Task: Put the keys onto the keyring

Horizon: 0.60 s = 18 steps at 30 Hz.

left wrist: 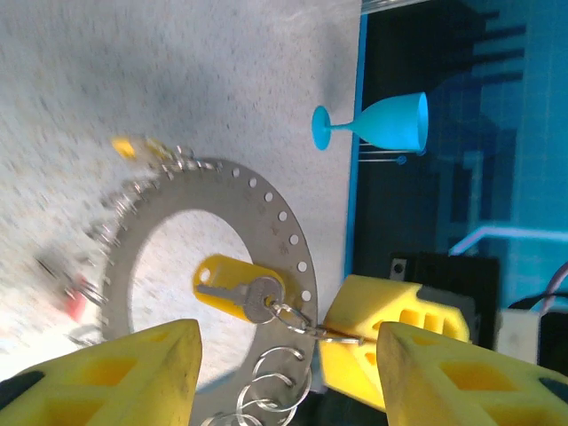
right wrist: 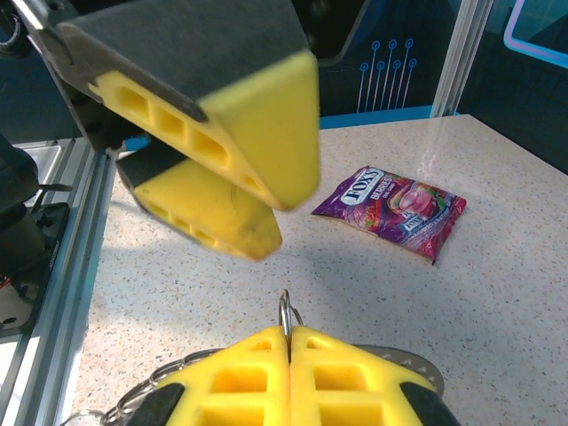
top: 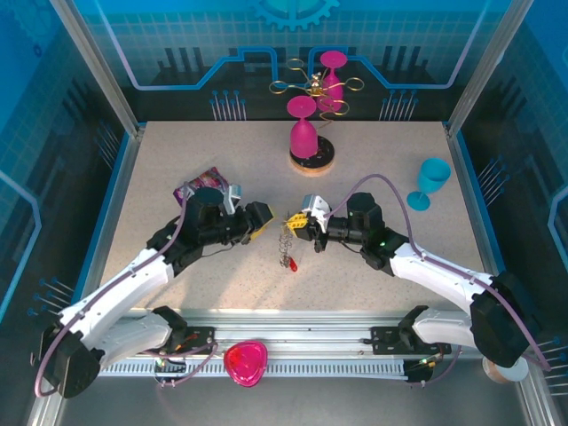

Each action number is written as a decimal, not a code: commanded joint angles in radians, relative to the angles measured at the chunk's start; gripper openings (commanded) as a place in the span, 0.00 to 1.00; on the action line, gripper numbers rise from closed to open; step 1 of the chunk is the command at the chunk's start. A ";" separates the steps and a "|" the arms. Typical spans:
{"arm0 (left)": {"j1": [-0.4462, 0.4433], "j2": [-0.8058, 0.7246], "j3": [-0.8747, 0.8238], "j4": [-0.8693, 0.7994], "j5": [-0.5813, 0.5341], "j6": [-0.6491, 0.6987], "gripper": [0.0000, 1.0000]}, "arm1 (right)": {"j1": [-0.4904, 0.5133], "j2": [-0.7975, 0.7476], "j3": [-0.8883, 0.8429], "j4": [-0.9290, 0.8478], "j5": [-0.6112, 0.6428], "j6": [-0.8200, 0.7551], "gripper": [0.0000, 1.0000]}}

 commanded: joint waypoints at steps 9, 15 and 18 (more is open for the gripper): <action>0.014 -0.038 0.160 -0.247 0.014 1.281 0.46 | -0.023 -0.003 0.027 -0.039 -0.063 -0.028 0.00; 0.035 0.063 0.212 -0.342 0.158 1.600 0.40 | -0.023 0.002 0.031 -0.057 -0.091 -0.042 0.00; 0.037 0.113 0.223 -0.323 0.194 1.715 0.37 | -0.025 0.007 0.037 -0.074 -0.104 -0.055 0.00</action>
